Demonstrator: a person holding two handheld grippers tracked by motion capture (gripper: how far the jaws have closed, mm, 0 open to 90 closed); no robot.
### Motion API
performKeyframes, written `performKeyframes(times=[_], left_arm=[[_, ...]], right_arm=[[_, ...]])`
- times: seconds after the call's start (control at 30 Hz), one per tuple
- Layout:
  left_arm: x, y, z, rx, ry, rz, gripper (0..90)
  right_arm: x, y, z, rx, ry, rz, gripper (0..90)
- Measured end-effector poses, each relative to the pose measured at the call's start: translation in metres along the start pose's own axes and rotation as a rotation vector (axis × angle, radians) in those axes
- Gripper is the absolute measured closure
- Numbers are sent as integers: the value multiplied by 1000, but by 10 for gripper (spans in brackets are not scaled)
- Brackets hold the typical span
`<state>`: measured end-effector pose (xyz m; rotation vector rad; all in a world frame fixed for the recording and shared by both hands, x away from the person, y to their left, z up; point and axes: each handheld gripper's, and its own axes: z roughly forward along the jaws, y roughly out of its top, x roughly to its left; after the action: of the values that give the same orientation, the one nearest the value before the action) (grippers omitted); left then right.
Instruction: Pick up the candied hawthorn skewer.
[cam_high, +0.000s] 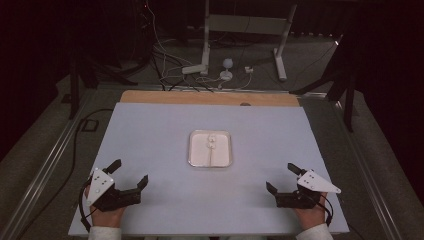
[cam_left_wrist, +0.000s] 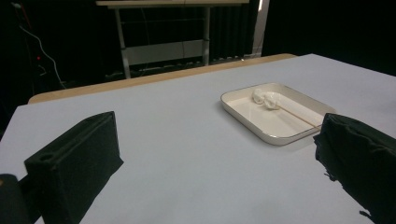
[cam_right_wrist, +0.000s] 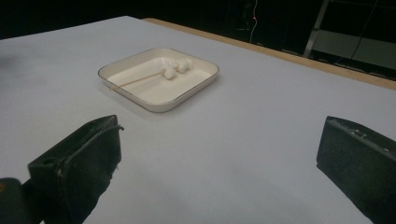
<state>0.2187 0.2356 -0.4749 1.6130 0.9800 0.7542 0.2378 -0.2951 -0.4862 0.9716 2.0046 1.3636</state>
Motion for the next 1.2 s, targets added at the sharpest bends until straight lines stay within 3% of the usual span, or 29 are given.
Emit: performKeyframes(times=[0.27, 0.37, 0.5, 0.9, 1.2], left_arm=[[-2, 0, 2, 8, 5, -2, 6], [-4, 1, 5, 15, 6, 14, 6], [-6, 5, 12, 23, 3, 14, 6], [-17, 25, 36, 39, -50, 16, 6], [-18, 37, 59, 48, -83, -37, 6]], right_arm=[[1, 0, 1, 1, -6, -1, 0], [0, 1, 2, 1, -8, 5, 0], [-2, 2, 3, 37, -20, 37, 0], [-2, 4, 1, 24, -31, 39, 0], [-2, 3, 2, 28, -37, 36, 0]])
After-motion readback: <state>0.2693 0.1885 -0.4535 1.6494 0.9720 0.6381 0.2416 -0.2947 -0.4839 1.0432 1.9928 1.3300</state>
